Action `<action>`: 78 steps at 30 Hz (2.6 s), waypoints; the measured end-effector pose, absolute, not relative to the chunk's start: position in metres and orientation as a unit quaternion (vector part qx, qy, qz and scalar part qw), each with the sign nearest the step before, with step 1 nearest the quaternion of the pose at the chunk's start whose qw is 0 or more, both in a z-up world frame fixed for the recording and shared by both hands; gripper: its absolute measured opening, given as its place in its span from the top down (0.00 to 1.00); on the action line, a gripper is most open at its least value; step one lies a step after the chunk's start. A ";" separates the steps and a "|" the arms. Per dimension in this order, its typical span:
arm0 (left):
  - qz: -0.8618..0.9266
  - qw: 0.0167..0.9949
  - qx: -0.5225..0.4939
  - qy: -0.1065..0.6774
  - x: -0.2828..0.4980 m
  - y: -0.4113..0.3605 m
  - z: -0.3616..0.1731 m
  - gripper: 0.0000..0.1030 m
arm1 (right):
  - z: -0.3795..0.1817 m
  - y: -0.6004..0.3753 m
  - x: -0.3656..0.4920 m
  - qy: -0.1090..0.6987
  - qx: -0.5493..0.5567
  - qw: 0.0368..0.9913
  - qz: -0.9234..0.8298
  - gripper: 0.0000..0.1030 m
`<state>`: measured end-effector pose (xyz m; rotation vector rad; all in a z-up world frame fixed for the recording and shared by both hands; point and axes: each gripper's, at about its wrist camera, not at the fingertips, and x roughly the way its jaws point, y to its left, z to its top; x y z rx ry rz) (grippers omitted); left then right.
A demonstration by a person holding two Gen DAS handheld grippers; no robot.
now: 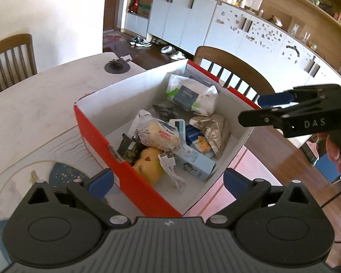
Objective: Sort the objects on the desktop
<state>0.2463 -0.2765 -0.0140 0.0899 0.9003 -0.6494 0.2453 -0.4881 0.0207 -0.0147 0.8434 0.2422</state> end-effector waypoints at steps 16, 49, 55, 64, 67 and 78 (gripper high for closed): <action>-0.290 0.865 0.040 0.408 0.210 -0.256 0.005 0.00 | 0.027 -0.471 0.199 0.391 0.019 0.916 0.086 0.29; -0.281 0.873 0.054 0.394 0.161 -0.215 0.011 0.00 | 0.023 -0.422 0.114 0.377 0.063 0.923 0.036 0.29; -0.283 0.870 0.060 0.398 0.157 -0.213 0.006 0.00 | 0.021 -0.414 0.106 0.378 0.069 0.923 0.027 0.29; -0.288 0.869 0.062 0.397 0.155 -0.211 0.003 0.00 | 0.018 -0.404 0.098 0.375 0.083 0.923 0.005 0.29; -0.291 0.868 0.062 0.397 0.155 -0.211 0.004 0.00 | 0.018 -0.402 0.097 0.376 0.080 0.923 0.003 0.29; -0.291 0.869 0.065 0.394 0.154 -0.208 0.005 0.00 | 0.017 -0.402 0.097 0.381 0.084 0.921 0.000 0.29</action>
